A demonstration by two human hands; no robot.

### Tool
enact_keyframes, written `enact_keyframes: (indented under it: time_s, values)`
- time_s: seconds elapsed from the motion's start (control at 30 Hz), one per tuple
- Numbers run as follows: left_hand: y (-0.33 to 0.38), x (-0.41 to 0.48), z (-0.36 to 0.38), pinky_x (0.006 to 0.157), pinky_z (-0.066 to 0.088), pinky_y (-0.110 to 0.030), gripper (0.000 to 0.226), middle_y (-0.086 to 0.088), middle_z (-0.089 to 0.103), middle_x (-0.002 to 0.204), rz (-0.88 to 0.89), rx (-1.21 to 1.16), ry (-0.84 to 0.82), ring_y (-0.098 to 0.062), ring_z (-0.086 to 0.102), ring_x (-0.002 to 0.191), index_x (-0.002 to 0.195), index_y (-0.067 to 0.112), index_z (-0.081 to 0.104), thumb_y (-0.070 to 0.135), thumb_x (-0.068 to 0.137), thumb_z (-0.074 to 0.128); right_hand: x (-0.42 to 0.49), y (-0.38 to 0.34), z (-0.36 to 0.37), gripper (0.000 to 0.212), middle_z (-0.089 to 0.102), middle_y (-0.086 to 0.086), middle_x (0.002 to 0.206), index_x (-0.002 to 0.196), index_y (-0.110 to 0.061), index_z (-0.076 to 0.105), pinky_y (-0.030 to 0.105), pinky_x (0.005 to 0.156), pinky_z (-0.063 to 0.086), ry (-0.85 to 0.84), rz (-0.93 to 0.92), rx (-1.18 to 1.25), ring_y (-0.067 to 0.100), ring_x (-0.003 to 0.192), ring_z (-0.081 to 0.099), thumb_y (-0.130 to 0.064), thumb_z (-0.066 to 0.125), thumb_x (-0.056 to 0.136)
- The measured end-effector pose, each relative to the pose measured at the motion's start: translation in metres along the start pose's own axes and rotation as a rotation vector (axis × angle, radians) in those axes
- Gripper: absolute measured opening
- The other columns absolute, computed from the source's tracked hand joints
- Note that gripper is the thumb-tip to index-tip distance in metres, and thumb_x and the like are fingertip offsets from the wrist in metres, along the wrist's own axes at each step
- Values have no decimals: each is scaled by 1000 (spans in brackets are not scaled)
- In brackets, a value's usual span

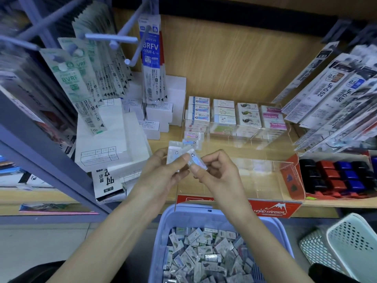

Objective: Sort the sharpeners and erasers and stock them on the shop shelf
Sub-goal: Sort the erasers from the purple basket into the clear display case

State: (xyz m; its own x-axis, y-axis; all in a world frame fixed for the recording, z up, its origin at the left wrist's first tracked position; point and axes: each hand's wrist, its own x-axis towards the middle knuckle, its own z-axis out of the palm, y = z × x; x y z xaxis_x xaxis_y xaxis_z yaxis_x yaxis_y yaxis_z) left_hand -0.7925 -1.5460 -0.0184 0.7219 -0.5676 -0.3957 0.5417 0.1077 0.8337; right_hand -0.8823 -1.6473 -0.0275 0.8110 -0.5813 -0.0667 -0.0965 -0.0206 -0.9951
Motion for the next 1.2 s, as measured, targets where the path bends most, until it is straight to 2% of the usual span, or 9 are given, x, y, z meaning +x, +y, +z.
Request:
enact_keyframes:
  time_s: [0.1, 0.23, 0.3, 0.37, 0.5, 0.63, 0.87, 1.07, 1.2]
  values:
    - [2, 1, -2, 65, 49, -23, 35, 1, 72, 84, 76, 133, -9, -9, 65, 71, 102, 9, 61, 23, 70, 70, 3, -5, -10, 3, 63, -4, 70, 89, -5, 56, 16, 65, 47, -96, 31, 95, 6, 64, 57, -7, 58, 89]
    - [2, -2, 0, 80, 51, -39, 39, -9, 72, 97, 82, 212, -67, -21, 66, 85, 102, 13, 64, 29, 67, 69, 7, -9, -19, 38, 58, 2, 76, 118, -18, 54, 21, 68, 49, -262, 16, 85, 13, 65, 59, 4, 58, 86]
    - [3, -1, 1, 77, 56, -34, 23, -8, 72, 98, 76, 199, -78, -20, 68, 86, 103, 12, 65, 21, 82, 64, 6, -10, -19, 45, 60, 15, 85, 122, -22, 55, 23, 70, 50, -284, 7, 66, 15, 67, 61, 6, 58, 86]
    - [5, 0, 3, 65, 55, -26, 13, -7, 71, 93, 25, 99, -52, -15, 68, 78, 99, 10, 64, 11, 92, 54, 6, -9, -19, 44, 62, 23, 89, 118, -22, 59, 25, 71, 52, -205, 26, 91, 18, 69, 63, 8, 58, 85]
    - [9, 7, 1, 55, 42, -22, 15, -5, 66, 84, -52, 46, 112, -12, 62, 67, 90, 12, 57, 10, 94, 42, 23, -11, -22, 31, 68, 11, 87, 103, -12, 54, 23, 68, 55, 21, 75, 141, 18, 70, 69, 7, 65, 81]
    - [9, 13, -8, 55, 32, -23, 2, -1, 58, 73, -36, 100, 160, -11, 48, 62, 87, 8, 58, 7, 86, 56, 62, -7, -30, 32, 60, 1, 77, 93, -14, 46, 9, 57, 42, 146, -4, -193, -5, 55, 51, -6, 74, 78]
    - [1, 18, -10, 45, 34, -17, 27, -6, 62, 82, -27, 143, 136, -10, 49, 61, 109, 7, 53, 7, 85, 64, 110, 16, -14, 34, 59, 1, 87, 94, -24, 49, 39, 78, 45, 70, -139, -854, 23, 90, 53, -31, 76, 75]
    - [4, 13, -5, 58, 37, -24, 23, -8, 65, 94, -8, 155, 99, -10, 55, 66, 96, 21, 51, 9, 84, 66, 116, 18, -4, 39, 60, -1, 89, 87, -20, 53, 30, 72, 30, 12, -174, -1080, 18, 95, 43, -50, 74, 71]
    - [6, 12, -5, 57, 37, -24, 23, -8, 65, 93, -2, 133, 107, -10, 55, 66, 96, 21, 50, 8, 84, 66, 112, 6, -14, 42, 58, -3, 110, 100, -23, 63, 32, 85, 30, -144, -157, -1285, 19, 107, 39, -56, 68, 75]
